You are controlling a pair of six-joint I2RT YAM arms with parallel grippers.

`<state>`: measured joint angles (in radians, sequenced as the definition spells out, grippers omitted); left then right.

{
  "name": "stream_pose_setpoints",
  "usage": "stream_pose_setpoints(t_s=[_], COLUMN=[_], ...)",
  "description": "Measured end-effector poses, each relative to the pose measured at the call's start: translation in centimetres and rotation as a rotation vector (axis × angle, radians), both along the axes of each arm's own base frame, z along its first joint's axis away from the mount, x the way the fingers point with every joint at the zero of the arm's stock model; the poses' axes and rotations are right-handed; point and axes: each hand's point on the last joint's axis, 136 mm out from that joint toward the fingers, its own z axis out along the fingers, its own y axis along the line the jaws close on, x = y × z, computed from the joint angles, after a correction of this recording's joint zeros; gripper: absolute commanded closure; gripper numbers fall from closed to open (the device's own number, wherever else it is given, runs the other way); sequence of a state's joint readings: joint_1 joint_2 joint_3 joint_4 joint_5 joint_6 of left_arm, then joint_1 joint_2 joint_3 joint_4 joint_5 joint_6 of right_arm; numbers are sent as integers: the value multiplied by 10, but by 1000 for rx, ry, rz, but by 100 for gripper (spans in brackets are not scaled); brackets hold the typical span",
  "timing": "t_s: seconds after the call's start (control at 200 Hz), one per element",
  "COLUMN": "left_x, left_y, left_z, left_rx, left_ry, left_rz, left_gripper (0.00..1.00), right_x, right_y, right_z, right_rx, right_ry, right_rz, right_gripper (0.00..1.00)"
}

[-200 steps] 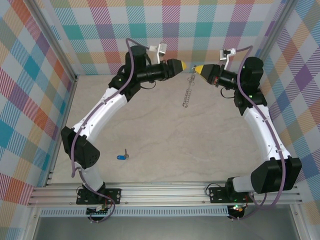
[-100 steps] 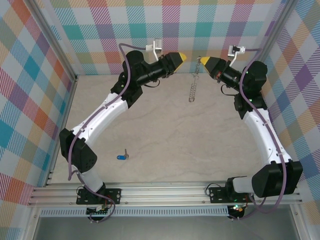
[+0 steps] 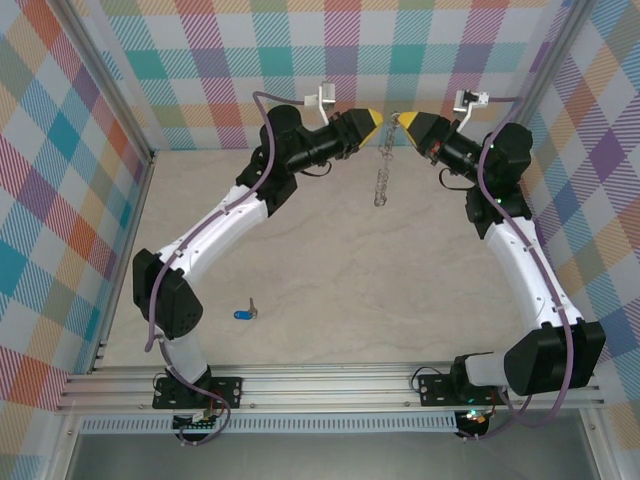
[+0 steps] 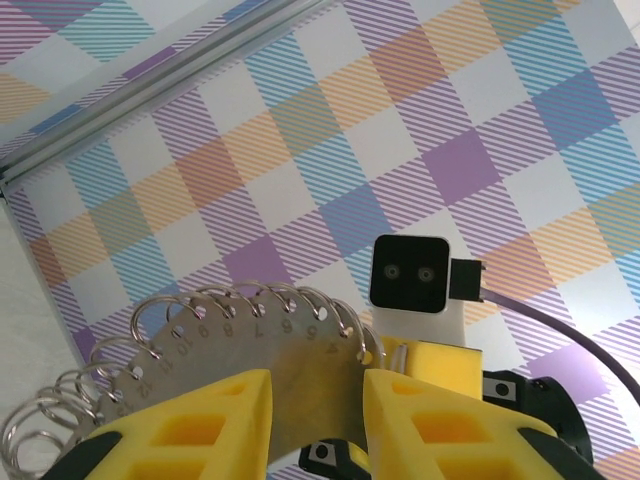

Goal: Put the keys on the keyring

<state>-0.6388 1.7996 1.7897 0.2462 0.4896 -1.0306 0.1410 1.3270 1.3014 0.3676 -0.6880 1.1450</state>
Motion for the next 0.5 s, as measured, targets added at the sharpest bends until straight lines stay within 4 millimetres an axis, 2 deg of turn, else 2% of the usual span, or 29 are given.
stream_pose_setpoints(t_s=[0.5], left_x=[-5], left_y=[-5], left_z=[12], left_rx=[-32], left_ry=[-35], left_rz=[-10], left_gripper=[70], right_x=[0], right_y=[4], right_z=[-2], right_rx=[0], right_ry=[2], right_rz=[11], right_gripper=[100])
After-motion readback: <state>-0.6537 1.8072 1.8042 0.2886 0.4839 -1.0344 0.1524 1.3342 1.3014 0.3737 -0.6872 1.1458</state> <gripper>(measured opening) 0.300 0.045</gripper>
